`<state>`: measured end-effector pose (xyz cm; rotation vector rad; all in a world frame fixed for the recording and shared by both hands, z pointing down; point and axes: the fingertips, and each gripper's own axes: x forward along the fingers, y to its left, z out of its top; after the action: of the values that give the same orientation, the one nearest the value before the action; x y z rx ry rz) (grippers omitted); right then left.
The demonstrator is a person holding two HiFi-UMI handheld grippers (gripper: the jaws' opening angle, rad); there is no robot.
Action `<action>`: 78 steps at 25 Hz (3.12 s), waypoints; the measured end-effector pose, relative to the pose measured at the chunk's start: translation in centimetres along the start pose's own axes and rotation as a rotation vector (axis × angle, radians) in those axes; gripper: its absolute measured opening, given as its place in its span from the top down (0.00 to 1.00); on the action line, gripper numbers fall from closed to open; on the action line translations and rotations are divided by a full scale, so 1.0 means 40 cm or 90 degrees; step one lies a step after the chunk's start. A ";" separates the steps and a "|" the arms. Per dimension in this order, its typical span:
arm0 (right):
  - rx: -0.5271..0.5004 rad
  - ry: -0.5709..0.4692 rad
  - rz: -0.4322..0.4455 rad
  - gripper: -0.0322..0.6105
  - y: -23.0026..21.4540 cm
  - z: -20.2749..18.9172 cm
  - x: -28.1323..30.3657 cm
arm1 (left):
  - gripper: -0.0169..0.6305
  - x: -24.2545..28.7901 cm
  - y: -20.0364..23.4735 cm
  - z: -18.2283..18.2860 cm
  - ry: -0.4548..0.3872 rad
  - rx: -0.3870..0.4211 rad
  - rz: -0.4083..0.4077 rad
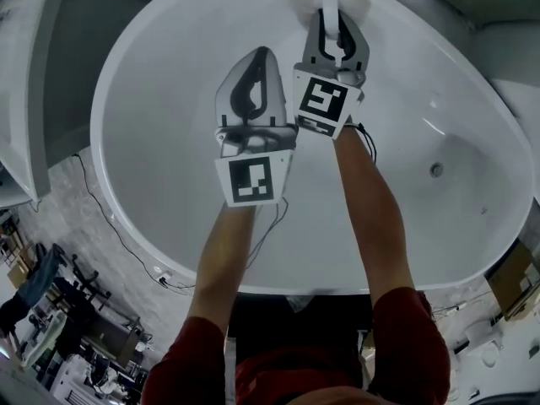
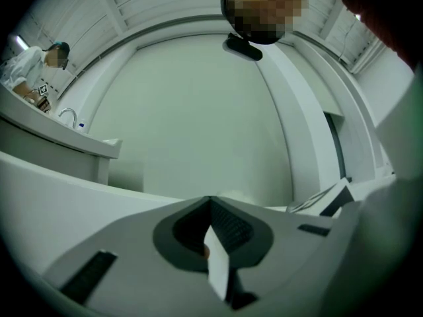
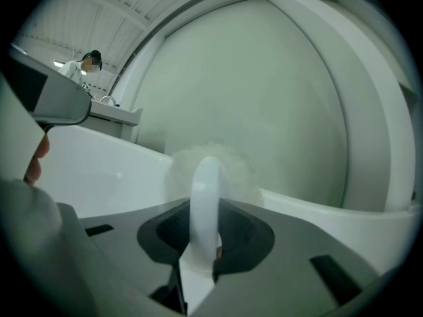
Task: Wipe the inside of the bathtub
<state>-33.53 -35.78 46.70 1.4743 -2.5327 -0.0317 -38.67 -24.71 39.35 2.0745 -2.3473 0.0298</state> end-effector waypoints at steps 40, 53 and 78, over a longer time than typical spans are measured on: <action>0.012 0.054 -0.229 0.81 -1.310 -0.423 -0.625 | 0.95 0.082 -1.295 -0.121 0.015 0.014 -0.287; 0.088 0.101 -0.371 0.81 -1.589 -0.536 -0.785 | 0.95 0.067 -1.488 -0.136 0.011 0.013 -0.333; 0.062 0.017 -0.025 0.81 -0.311 -0.115 -0.269 | 0.95 -0.044 -0.202 -0.021 0.026 -0.008 -0.020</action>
<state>-16.86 -32.32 47.83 1.5501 -2.5163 0.1046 -30.45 -23.92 40.23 2.0837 -2.2847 0.0566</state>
